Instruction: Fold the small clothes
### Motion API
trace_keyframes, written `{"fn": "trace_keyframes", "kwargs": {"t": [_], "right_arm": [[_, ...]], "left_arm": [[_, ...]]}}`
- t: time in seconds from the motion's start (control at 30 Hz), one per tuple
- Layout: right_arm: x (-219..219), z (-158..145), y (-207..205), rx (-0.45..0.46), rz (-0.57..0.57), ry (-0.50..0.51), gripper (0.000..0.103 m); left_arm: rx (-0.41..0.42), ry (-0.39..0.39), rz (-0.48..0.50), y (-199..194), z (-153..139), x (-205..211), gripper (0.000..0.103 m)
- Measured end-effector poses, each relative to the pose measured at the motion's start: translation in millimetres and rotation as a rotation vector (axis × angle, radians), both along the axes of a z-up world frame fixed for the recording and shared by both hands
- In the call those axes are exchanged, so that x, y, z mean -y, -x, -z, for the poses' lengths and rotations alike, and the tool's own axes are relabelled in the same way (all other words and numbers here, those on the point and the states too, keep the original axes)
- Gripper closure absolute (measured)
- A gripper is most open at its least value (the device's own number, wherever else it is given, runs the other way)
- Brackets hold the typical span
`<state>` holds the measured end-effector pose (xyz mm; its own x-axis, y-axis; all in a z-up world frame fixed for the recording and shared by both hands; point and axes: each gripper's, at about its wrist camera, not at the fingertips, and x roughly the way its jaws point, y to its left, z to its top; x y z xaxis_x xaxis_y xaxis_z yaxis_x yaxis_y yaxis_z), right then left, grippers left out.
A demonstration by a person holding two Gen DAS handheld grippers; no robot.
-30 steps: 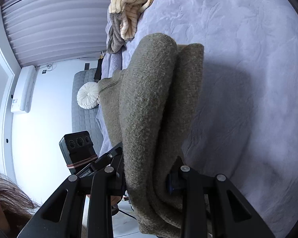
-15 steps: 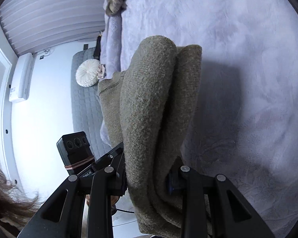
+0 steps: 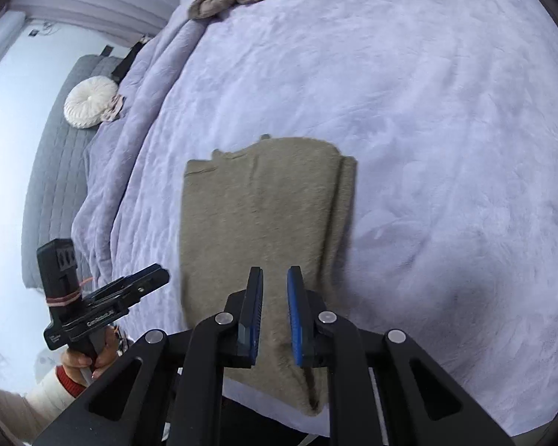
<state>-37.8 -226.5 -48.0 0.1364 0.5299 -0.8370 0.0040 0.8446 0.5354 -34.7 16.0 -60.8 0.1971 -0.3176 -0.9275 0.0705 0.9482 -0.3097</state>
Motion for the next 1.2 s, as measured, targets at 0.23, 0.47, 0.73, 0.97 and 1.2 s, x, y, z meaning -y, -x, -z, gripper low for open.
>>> {"fn": "trace_keyframes", "kwargs": {"t": [0.23, 0.47, 0.73, 0.97, 1.2], "right_arm": [[-33, 28, 37, -0.037, -0.130, 0.178, 0.089], [-17, 77, 42, -0.090, -0.087, 0.237, 0.103], [-17, 74, 44, -0.102, -0.084, 0.266, 0.103], [-18, 56, 45, -0.160, -0.077, 0.267, 0.100], [-25, 27, 49, -0.149, -0.075, 0.282, 0.099]], "left_arm": [[-0.005, -0.078, 0.048, 13, 26, 30, 0.056], [-0.029, -0.069, 0.020, 13, 42, 23, 0.045], [-0.045, -0.094, 0.022, 12, 44, 28, 0.045], [-0.081, -0.117, 0.007, 15, 33, 26, 0.045], [-0.070, -0.154, -0.010, 18, 9, 23, 0.045]]}}
